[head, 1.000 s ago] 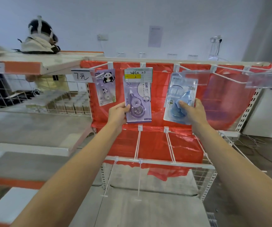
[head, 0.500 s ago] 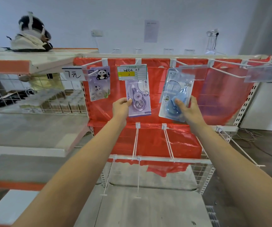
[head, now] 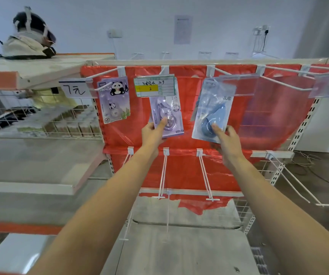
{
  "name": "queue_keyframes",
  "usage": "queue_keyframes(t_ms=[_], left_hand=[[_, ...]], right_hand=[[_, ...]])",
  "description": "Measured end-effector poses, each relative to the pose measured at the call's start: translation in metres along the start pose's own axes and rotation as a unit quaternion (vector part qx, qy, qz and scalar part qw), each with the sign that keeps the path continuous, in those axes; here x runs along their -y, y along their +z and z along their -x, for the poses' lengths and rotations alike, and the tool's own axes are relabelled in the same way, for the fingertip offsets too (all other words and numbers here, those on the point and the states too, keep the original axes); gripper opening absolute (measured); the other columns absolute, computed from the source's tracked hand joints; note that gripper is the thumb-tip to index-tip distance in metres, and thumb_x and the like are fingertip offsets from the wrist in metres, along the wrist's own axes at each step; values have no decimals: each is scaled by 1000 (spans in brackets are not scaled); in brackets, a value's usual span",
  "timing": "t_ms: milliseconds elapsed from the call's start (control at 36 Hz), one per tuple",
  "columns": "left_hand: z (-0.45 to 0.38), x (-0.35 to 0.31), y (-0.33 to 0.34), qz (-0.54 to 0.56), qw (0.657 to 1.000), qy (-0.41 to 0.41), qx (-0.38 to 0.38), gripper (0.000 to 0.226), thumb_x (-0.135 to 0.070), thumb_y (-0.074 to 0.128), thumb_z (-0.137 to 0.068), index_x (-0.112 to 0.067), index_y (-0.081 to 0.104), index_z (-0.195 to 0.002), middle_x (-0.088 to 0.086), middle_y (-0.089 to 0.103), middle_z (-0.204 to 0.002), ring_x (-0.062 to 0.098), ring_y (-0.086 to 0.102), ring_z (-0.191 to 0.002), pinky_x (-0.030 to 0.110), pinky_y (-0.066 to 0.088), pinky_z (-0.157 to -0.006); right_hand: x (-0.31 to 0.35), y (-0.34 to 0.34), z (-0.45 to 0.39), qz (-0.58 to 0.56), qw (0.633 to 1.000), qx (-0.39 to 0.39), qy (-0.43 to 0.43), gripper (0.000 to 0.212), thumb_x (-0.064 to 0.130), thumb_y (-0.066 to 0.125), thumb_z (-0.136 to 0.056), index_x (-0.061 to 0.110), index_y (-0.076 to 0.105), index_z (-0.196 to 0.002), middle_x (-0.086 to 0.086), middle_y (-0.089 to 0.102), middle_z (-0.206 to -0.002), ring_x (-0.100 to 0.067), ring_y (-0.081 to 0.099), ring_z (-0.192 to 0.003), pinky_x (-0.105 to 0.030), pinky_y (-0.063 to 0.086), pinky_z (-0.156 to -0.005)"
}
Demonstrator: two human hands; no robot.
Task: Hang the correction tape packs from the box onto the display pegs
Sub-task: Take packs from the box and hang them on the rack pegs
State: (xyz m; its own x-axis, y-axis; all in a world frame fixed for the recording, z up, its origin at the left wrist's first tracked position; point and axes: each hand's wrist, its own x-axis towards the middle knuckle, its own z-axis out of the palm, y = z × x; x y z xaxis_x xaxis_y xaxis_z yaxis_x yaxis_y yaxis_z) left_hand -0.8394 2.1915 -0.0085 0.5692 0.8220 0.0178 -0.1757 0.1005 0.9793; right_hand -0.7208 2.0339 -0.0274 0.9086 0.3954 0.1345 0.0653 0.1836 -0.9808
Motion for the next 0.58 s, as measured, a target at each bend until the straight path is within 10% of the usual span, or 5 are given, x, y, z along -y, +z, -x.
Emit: queue_keyframes(t_ms=[167, 306, 417, 583], left_hand=[[-25, -9, 3, -8, 998, -17, -62, 37, -27, 71, -86, -17, 38, -74, 0, 33, -77, 19, 43, -86, 24, 56, -55], [-46, -11, -1, -47, 995, -19, -84, 37, -27, 74, -83, -13, 42, -72, 1, 38, -78, 22, 43, -86, 38, 58, -76], [-59, -11, 0, -71, 993, -23, -93, 56, -34, 78, -78, 3, 56, -113, 5, 44, -96, 21, 50, -90, 43, 58, -80], [-65, -9, 3, -86, 992, -6, -92, 39, -30, 75, -82, -12, 44, -67, 2, 40, -75, 16, 46, -70, 34, 59, -72]], right_hand=[[10, 1, -29, 54, 998, -29, -9, 25, 35, 70, -86, 24, 48, -85, -6, 59, -104, -22, 61, -89, -30, 51, -60], [10, 2, -46, 106, 993, -42, -8, 28, 35, 68, -87, 16, 50, -98, -5, 57, -107, -19, 59, -87, -25, 48, -55], [12, 8, -56, 124, 991, -54, -10, 28, 33, 67, -89, 14, 50, -101, -5, 55, -107, -13, 57, -74, -22, 46, -52], [11, 16, -67, 146, 987, -60, -4, 31, 32, 67, -88, 11, 53, -106, -6, 54, -107, -22, 57, -91, -30, 54, -63]])
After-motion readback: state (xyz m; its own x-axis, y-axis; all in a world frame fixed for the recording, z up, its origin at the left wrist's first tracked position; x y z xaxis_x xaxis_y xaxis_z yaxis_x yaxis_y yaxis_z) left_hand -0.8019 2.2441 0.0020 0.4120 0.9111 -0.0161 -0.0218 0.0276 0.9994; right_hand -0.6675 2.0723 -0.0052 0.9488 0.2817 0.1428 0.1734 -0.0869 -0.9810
